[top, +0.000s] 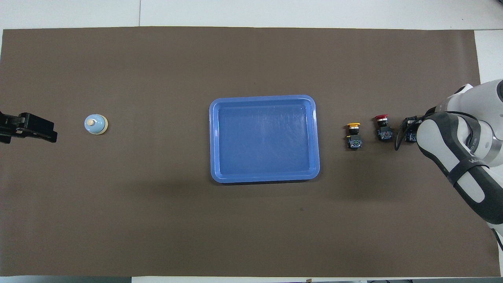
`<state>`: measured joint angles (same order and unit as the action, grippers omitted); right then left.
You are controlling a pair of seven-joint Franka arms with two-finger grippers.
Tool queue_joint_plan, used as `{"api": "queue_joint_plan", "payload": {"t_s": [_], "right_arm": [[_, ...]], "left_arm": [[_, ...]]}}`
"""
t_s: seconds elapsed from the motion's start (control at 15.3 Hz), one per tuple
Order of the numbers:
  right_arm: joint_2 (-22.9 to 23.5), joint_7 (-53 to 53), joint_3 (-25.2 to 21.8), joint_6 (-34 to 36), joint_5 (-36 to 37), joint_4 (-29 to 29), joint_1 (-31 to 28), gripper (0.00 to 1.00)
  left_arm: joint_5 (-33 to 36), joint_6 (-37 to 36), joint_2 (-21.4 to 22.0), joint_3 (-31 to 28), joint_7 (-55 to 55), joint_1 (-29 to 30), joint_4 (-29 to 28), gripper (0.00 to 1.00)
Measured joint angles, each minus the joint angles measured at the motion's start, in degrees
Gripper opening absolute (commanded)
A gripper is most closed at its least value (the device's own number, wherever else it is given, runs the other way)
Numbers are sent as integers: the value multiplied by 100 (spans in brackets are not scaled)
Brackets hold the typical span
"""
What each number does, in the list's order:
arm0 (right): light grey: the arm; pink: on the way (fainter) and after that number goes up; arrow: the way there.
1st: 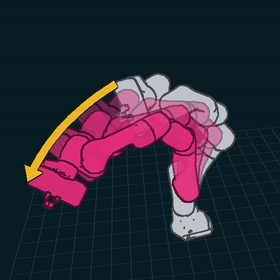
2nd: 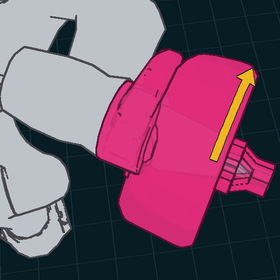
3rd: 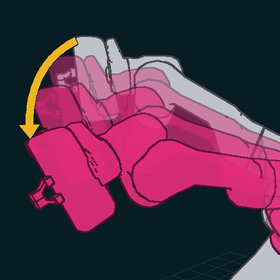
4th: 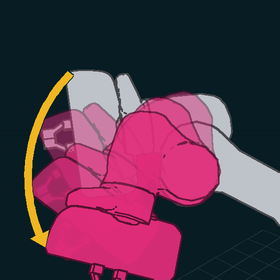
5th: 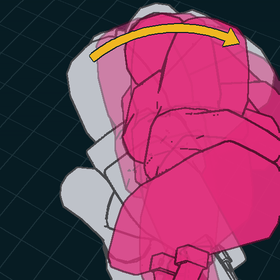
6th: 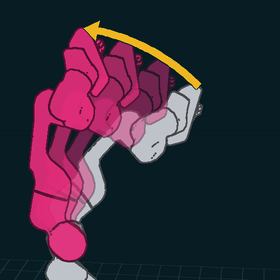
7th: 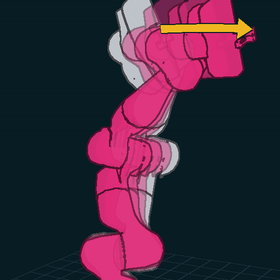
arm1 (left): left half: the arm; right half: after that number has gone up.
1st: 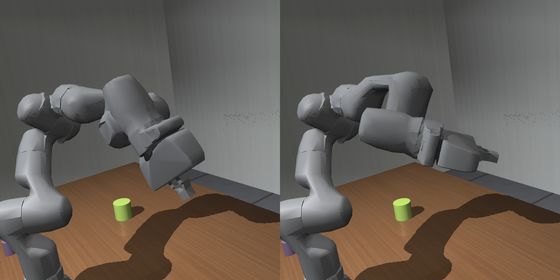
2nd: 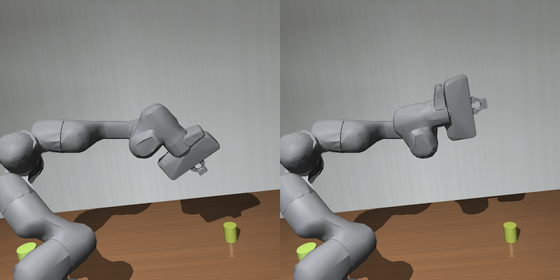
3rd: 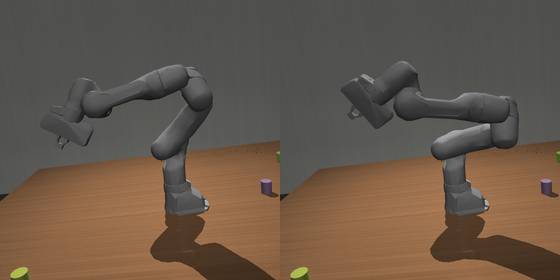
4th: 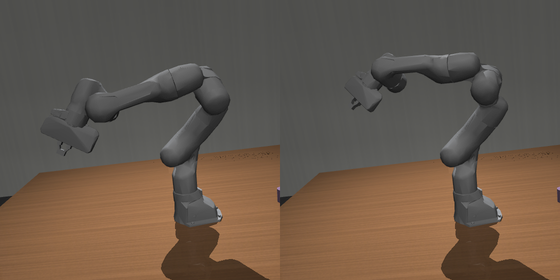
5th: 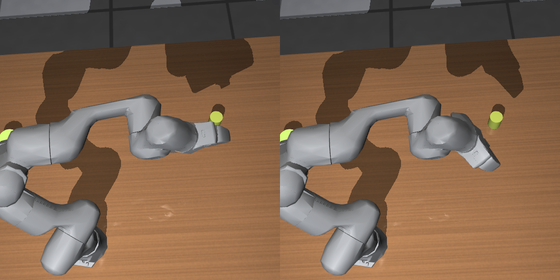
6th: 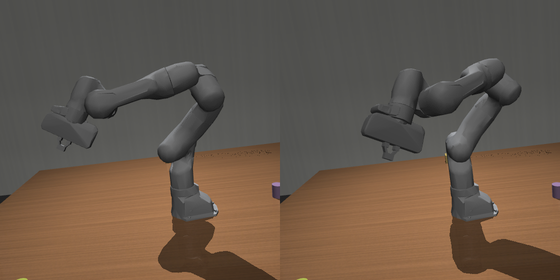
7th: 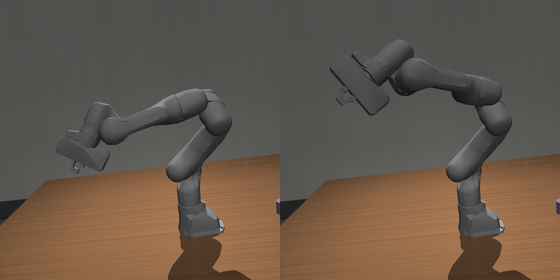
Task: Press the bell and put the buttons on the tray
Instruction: 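Carry the green button into the blue tray and release it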
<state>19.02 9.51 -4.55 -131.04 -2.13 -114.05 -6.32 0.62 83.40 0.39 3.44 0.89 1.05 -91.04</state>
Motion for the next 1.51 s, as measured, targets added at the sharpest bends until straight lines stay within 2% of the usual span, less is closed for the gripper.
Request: {"api": "queue_joint_plan", "payload": {"t_s": [0.2, 0.39, 0.59, 0.85, 1.05, 1.24, 1.51], "right_arm": [[-81, -199, 126, 975, -79, 636, 146, 0], [-174, -1561, 201, 1642, -177, 1154, 949, 0], [-176, -3449, 246, 1553, -304, 1196, 2185, 0], [85, -4317, 249, 935, -670, 1158, 3182, 0], [315, -4406, 244, 410, -670, 923, 3370, 0], [338, -4224, 190, 279, -670, 787, 3355, 0], [322, -2867, 167, 310, -610, 786, 3337, 0]], "left_arm": [[0, 0, 0, 0, 0, 0, 0, 100], [0, 0, 0, 0, 0, 0, 0, 100], [0, 0, 0, 0, 0, 0, 0, 100], [0, 0, 0, 0, 0, 0, 0, 100], [0, 0, 0, 0, 0, 0, 0, 100], [0, 0, 0, 0, 0, 0, 0, 100], [0, 0, 0, 0, 0, 0, 0, 100]]}}
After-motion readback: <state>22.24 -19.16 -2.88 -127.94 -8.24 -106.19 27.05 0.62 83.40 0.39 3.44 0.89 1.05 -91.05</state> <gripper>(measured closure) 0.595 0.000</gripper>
